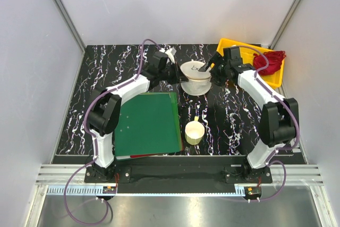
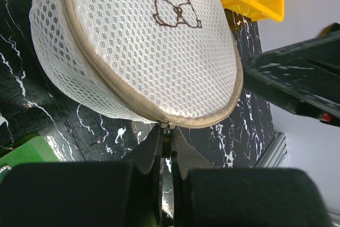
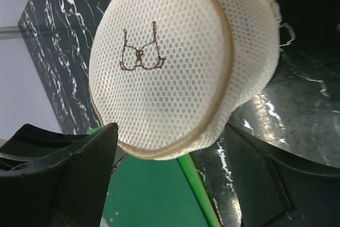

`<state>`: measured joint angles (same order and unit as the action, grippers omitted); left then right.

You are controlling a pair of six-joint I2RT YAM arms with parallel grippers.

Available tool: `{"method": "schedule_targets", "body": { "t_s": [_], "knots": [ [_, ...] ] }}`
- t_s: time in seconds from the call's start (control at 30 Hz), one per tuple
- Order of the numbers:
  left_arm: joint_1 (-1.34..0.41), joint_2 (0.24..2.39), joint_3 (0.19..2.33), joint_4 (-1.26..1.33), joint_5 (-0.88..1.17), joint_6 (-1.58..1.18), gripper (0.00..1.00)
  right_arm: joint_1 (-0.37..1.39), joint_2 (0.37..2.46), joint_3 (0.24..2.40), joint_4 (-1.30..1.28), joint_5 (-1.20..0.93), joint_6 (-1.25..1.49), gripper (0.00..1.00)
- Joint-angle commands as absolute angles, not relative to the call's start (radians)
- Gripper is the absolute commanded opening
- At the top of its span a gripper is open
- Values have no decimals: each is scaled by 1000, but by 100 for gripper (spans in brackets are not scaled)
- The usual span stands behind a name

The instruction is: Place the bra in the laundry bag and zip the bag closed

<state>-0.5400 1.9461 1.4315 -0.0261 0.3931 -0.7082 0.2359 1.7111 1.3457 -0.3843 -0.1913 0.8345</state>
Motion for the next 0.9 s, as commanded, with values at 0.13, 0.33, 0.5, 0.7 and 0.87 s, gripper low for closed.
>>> {"method": "schedule_targets", "body": {
  "t_s": [0.13, 0.33, 0.5, 0.7, 0.87],
  "knots": [
    [-568, 1936, 1450, 35, 420, -712, 0, 242, 1513, 1204, -355, -159, 992, 91],
    [-584, 1928, 1431, 37, 414, -704, 0, 267, 1518, 1060, -101, -242, 1282, 81],
    [-600, 1927, 1419, 46, 416, -706, 0, 291, 1589, 1083, -40, -264, 1350, 69],
    [-600, 1917, 1427, 51, 426, -693, 0, 304, 1655, 1132, -34, -255, 1359, 43],
    [-539, 1904, 1440, 11, 423, -675, 0, 298, 1672, 1161, -44, -224, 1289, 0]
  ]
}}
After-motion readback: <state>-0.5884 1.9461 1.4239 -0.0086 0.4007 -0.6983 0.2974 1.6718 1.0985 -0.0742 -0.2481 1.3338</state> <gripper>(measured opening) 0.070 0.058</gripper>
